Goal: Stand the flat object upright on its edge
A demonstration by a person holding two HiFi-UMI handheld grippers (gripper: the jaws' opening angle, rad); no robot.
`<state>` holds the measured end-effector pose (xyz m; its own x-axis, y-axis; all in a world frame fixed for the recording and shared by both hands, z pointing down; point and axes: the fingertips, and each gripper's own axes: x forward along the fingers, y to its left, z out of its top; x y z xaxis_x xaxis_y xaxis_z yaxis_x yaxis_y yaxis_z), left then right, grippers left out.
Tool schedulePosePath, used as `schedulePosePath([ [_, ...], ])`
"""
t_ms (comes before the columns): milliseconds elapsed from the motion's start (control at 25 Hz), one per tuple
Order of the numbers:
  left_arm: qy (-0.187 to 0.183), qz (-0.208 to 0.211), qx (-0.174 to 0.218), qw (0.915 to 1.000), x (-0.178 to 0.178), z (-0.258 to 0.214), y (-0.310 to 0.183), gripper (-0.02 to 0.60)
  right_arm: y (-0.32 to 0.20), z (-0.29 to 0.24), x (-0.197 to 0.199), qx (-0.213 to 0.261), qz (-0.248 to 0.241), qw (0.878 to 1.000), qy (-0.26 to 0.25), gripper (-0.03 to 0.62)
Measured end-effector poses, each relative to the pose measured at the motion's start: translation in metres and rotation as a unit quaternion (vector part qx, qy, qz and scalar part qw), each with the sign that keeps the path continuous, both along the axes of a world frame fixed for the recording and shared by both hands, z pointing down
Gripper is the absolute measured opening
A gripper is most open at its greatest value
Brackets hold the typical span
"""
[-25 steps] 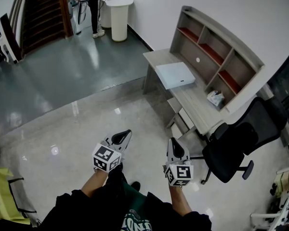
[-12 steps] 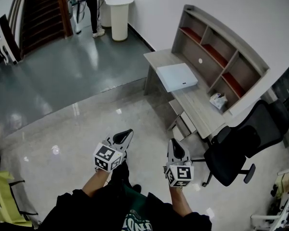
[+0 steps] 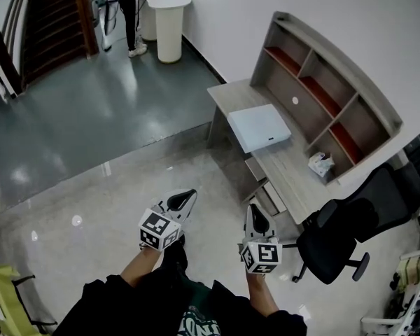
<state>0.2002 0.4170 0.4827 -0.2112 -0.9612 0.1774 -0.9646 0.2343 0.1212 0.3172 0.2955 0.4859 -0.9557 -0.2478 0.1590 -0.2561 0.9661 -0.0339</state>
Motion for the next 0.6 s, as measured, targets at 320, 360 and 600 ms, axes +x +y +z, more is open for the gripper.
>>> schedulePosePath([
  [320,0.006,0.03,-0.002,0.9995,-0.084,-0.007,-0.039,0.014,-0.035,-0.01,-0.078,0.0,0.03,1.0,0.005,0.037],
  [360,0.006,0.033,-0.003,0.9994,-0.093,-0.007,-0.043,0.014,-0.038,-0.01,-0.088,0.0,0.032,0.999,0.006,0.037],
  [600,0.009,0.059,-0.003,0.9982,-0.14,-0.001,-0.064,0.014,-0.058,-0.001,-0.139,-0.004,0.05,0.999,0.011,0.037],
])
